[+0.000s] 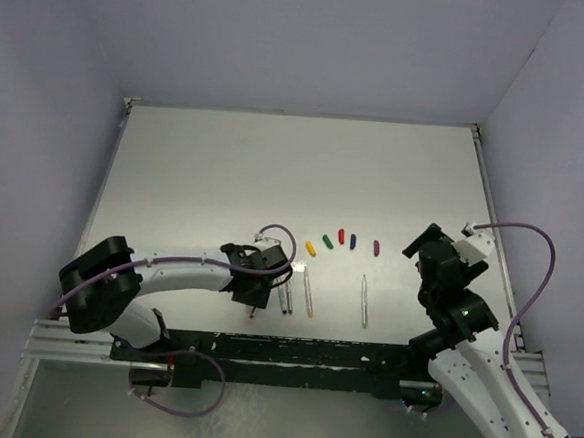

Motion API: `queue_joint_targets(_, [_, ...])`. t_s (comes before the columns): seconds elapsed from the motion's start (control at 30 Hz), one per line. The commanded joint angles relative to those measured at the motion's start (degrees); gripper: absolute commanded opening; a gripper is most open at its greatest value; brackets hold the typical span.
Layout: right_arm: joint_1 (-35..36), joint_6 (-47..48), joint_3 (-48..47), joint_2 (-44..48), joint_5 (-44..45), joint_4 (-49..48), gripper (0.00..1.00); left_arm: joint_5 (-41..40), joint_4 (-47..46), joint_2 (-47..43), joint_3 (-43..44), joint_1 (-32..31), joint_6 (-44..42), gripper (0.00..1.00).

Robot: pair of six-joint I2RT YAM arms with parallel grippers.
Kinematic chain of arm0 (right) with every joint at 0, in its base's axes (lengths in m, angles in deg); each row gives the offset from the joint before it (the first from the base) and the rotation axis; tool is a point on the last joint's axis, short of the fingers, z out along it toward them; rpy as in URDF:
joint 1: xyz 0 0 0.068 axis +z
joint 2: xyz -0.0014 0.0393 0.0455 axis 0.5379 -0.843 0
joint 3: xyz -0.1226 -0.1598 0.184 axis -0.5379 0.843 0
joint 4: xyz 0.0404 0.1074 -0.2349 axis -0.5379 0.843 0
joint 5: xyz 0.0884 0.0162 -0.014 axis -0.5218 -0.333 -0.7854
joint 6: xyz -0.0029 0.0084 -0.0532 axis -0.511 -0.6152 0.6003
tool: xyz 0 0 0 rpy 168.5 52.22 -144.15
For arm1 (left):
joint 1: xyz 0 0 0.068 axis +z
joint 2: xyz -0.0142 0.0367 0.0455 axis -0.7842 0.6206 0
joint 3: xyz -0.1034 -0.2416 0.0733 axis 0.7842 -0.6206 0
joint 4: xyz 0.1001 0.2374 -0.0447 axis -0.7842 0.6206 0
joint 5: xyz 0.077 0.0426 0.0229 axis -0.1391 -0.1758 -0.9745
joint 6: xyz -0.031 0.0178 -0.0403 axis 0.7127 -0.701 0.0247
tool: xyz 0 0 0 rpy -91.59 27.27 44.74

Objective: Insert the pens into the pen caps

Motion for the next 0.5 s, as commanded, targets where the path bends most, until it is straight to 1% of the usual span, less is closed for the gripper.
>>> queue_joint_targets(0.0, [-0.1, -1.1, -0.2, 0.5, 0.8, 0.4, 1.0, -2.9, 2.1, 3.6, -1.9, -0.2, 1.0, 0.42])
queue_joint_targets(0.17, [-0.1, -1.1, -0.1, 0.5, 0.5, 0.5, 1.0, -3.3, 0.4, 4.7, -2.1, -0.2, 0.2, 0.41])
queue_joint_targets(0.3, [-0.1, -1.0, -0.3, 0.4, 0.3, 0.5, 1.0, -2.6, -1.3, 5.9, -1.9, -0.2, -1.2, 0.35])
queue_joint_targets(0.47, [-0.1, -0.6, -0.5, -0.2, -0.1, 0.4, 1.0, -2.1, -2.0, 8.6, -0.7, -0.2, -3.0, 0.35])
